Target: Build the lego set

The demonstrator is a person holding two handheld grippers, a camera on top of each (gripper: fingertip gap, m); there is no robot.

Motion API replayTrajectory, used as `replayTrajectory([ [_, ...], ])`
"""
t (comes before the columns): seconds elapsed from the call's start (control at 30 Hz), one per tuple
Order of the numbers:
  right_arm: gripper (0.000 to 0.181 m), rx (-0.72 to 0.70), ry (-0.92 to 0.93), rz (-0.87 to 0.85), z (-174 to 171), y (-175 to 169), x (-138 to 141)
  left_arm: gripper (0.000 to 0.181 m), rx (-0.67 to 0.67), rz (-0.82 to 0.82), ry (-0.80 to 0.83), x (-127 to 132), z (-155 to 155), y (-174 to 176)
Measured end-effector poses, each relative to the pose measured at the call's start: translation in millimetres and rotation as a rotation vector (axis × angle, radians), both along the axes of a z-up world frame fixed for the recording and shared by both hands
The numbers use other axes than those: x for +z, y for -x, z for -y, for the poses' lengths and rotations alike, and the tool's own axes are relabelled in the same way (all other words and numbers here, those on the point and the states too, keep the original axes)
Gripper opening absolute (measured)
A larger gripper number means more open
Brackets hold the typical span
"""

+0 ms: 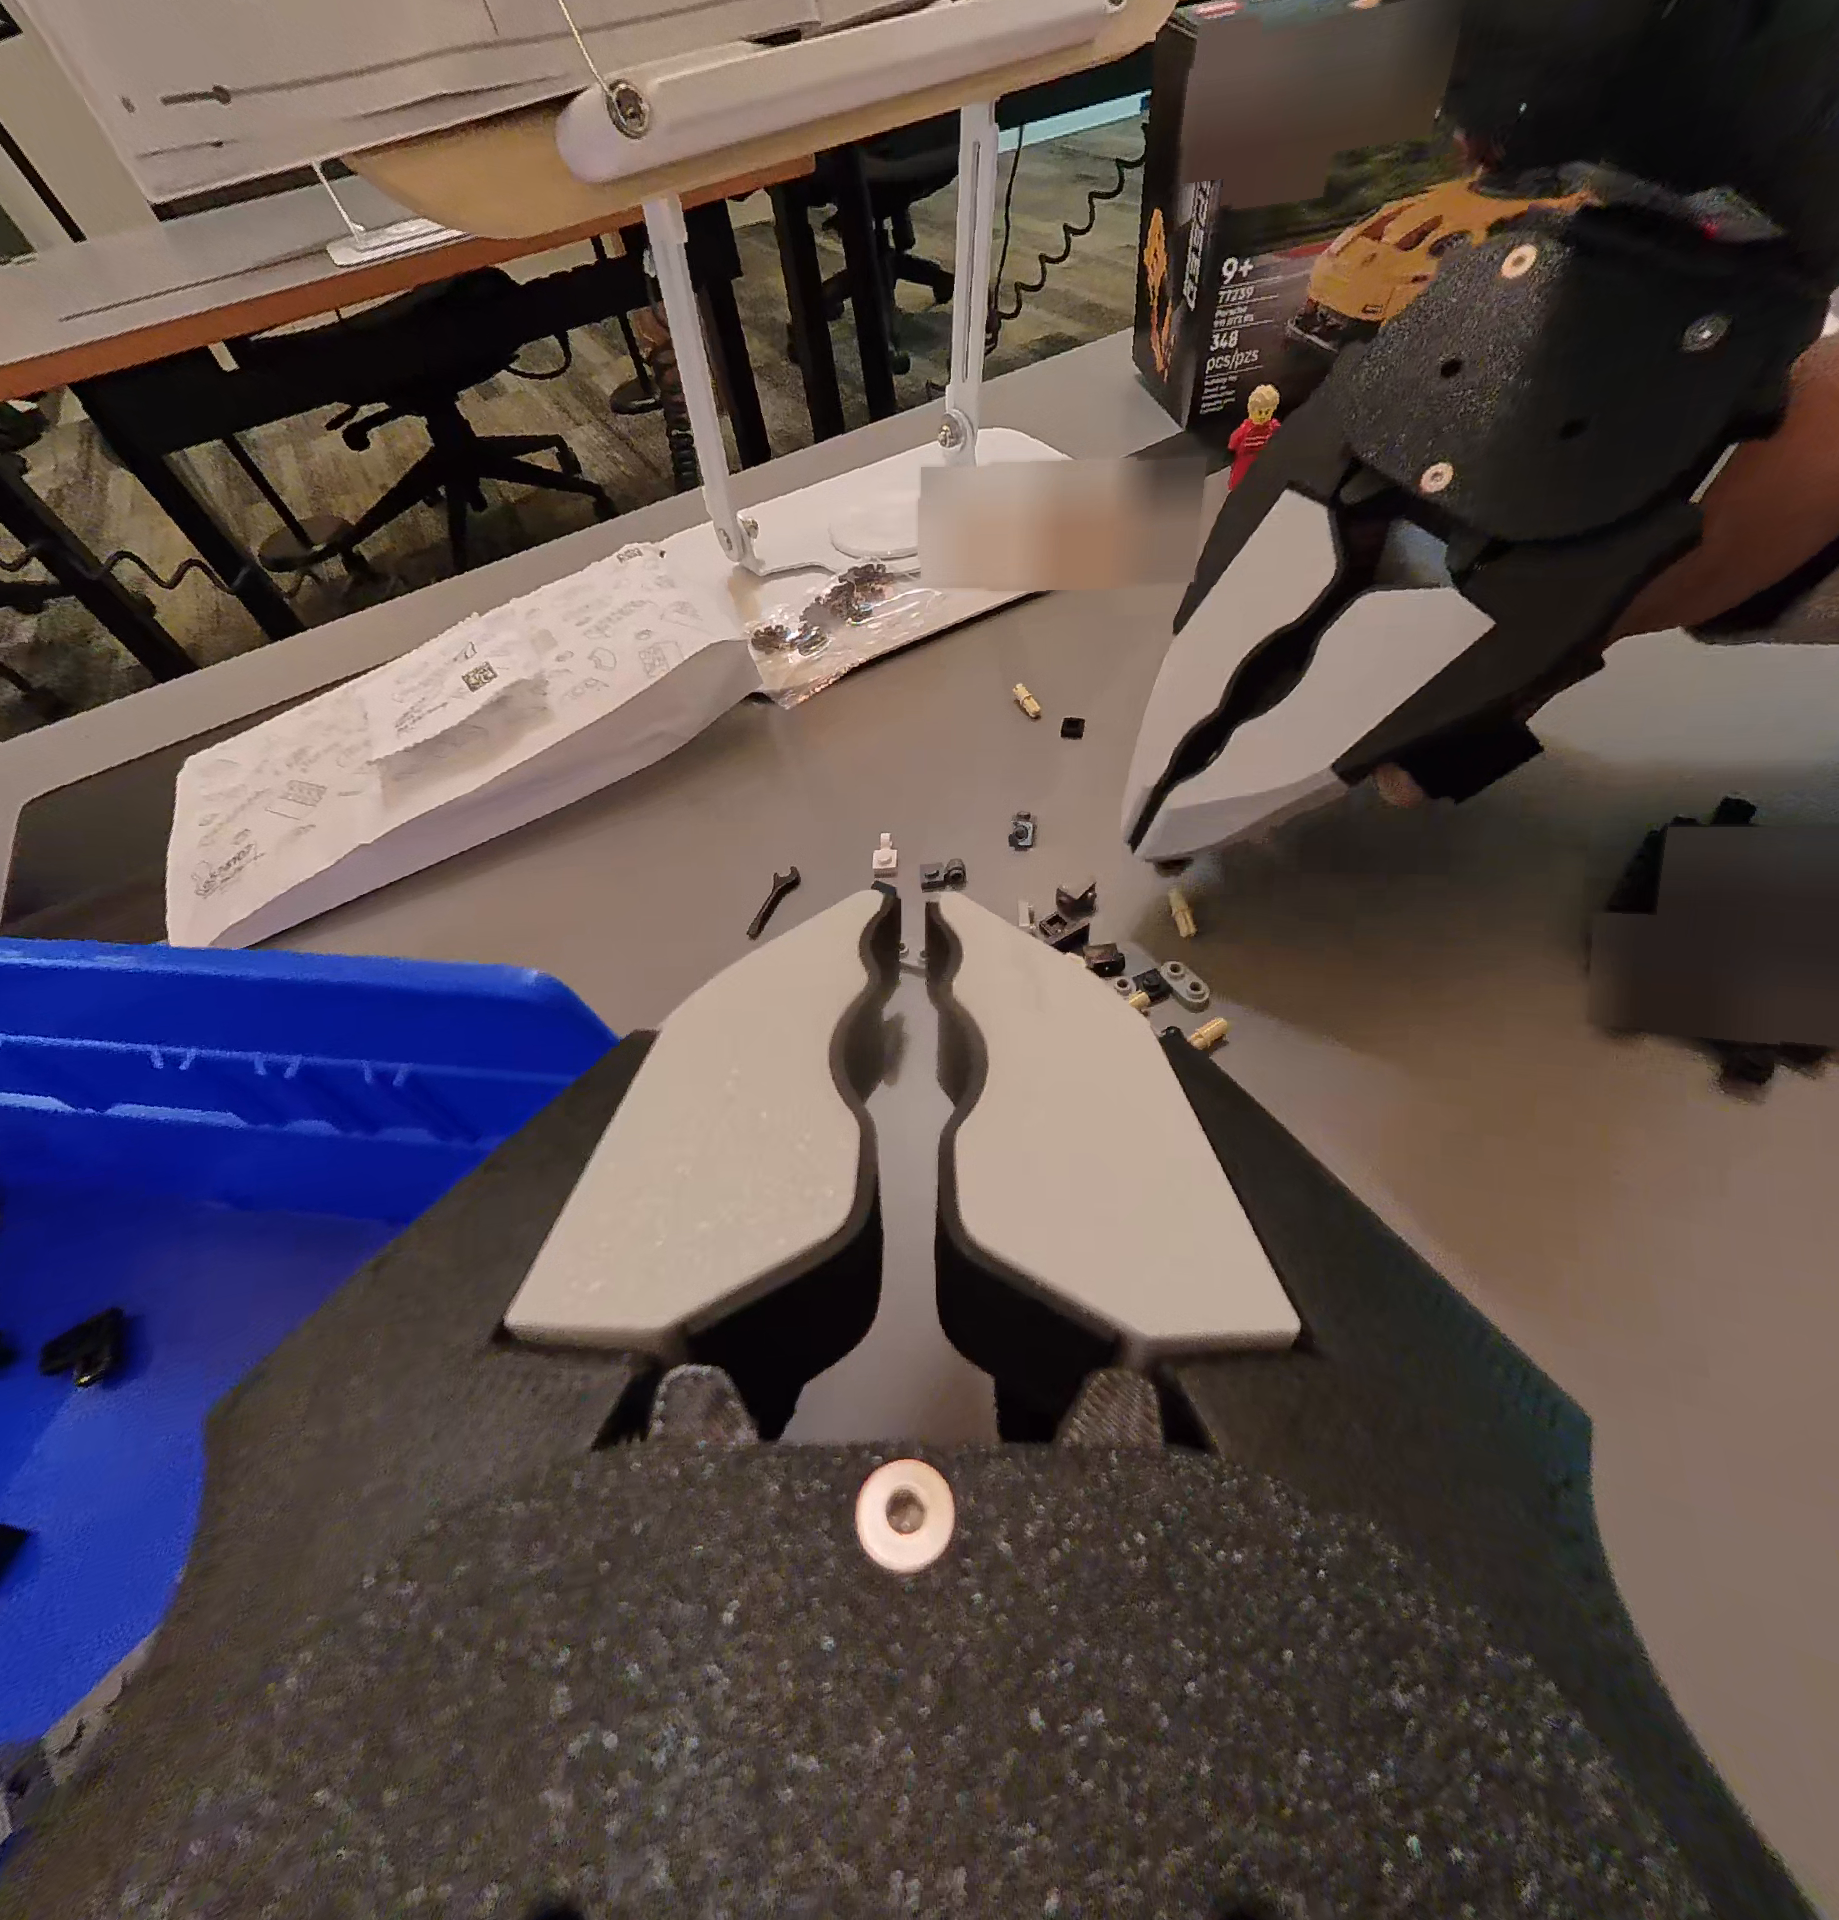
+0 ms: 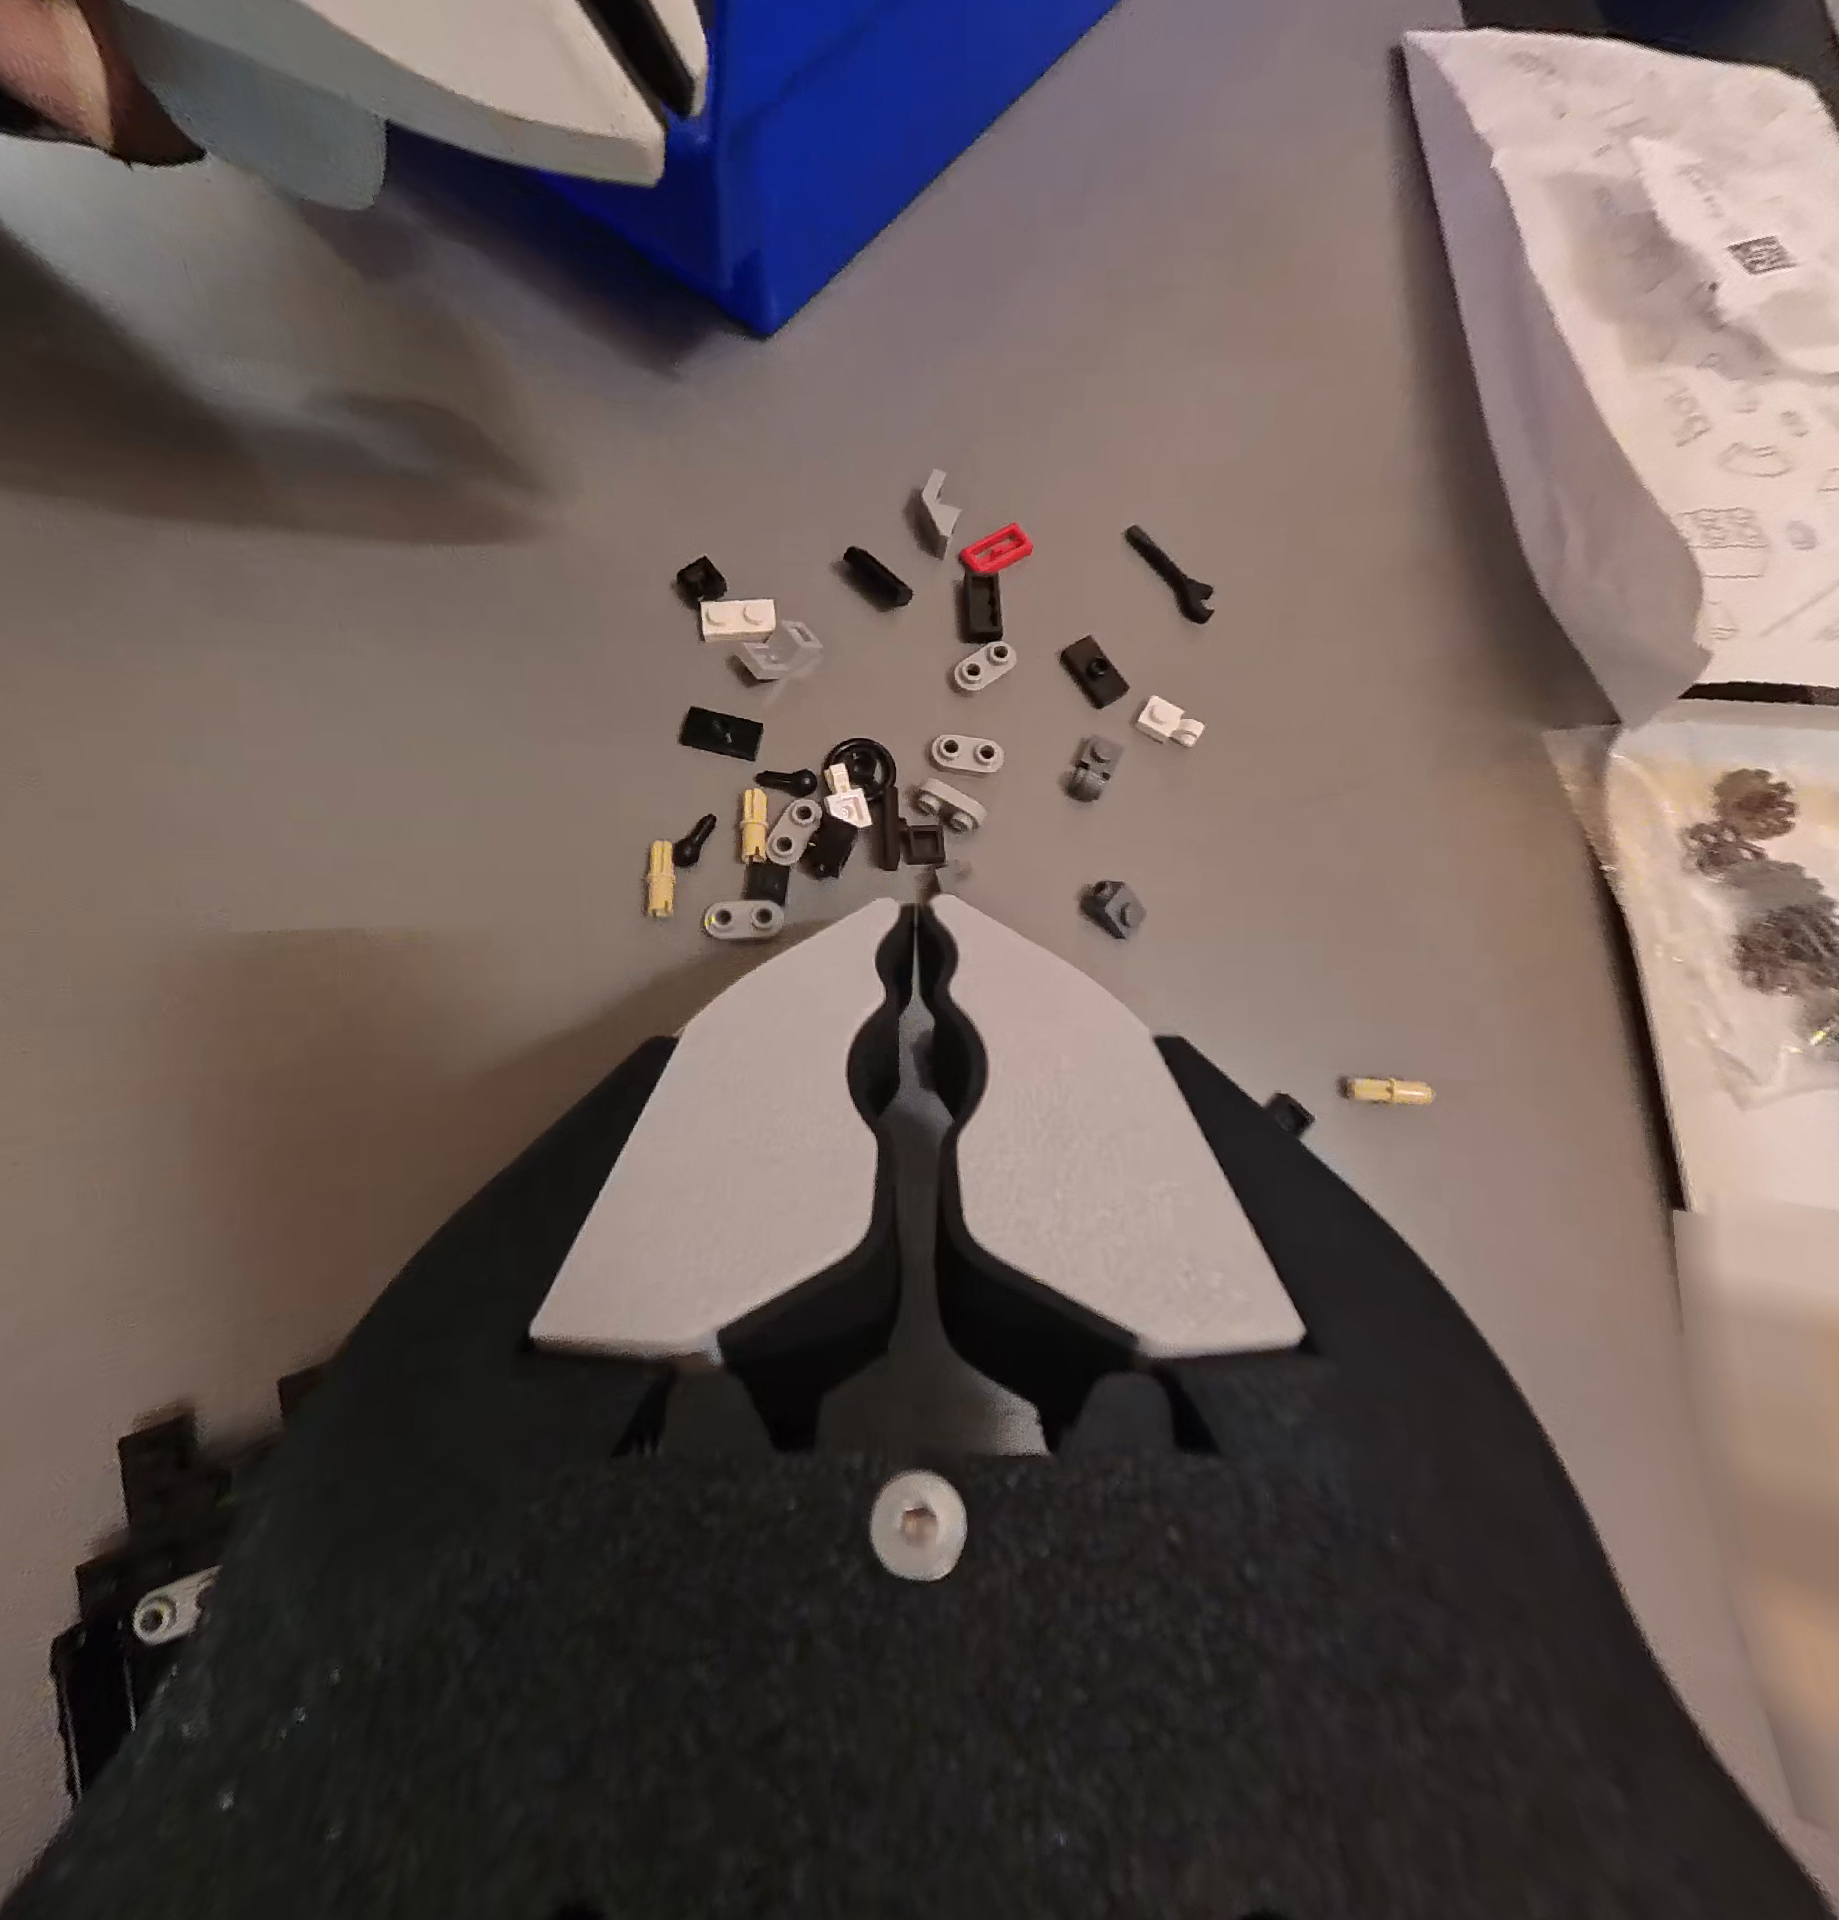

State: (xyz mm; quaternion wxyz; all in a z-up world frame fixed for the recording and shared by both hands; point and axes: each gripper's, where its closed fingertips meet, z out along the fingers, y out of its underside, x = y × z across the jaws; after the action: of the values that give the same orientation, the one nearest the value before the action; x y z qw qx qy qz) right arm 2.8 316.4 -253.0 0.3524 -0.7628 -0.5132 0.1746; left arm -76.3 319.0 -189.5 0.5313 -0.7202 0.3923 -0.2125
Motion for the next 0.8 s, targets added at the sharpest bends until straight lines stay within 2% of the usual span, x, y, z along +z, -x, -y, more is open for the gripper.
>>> replayTrajectory([
  [0.2,0.010,0.052,0.003,0.061,-4,15,-17,0.004,-0.008,-0.030,-0.012,-4,3,-3],
  [0.3,0.010,0.060,0.003,0.068,-8,20,-19,0.004,-0.005,-0.025,-0.010,-4,2,-1],
  [0.37,0.003,0.068,0.000,0.093,-10,20,-22,0.004,-0.006,-0.020,-0.006,-4,1,-1],
  [0.47,0.003,0.065,-0.020,0.079,-12,20,-18,0.004,-0.010,-0.018,-0.003,-4,1,-1],
  [0.53,0.003,0.057,-0.055,0.036,-10,16,-6,0.004,-0.011,-0.016,-0.005,-3,1,-1],
  [0.6,0.003,0.048,-0.112,-0.009,-4,3,13,0.004,-0.011,-0.015,-0.006,-3,1,0],
  [0.67,0.003,0.038,-0.149,0.016,8,-22,22,0.004,-0.011,-0.016,-0.007,-2,1,0],
  [0.73,0.003,0.027,-0.184,0.142,21,-59,14,0.004,-0.012,-0.015,-0.011,-1,2,0],
  [0.8,0.003,0.018,-0.142,0.212,37,-89,1,0.004,-0.016,-0.020,-0.011,-2,2,-2],
])
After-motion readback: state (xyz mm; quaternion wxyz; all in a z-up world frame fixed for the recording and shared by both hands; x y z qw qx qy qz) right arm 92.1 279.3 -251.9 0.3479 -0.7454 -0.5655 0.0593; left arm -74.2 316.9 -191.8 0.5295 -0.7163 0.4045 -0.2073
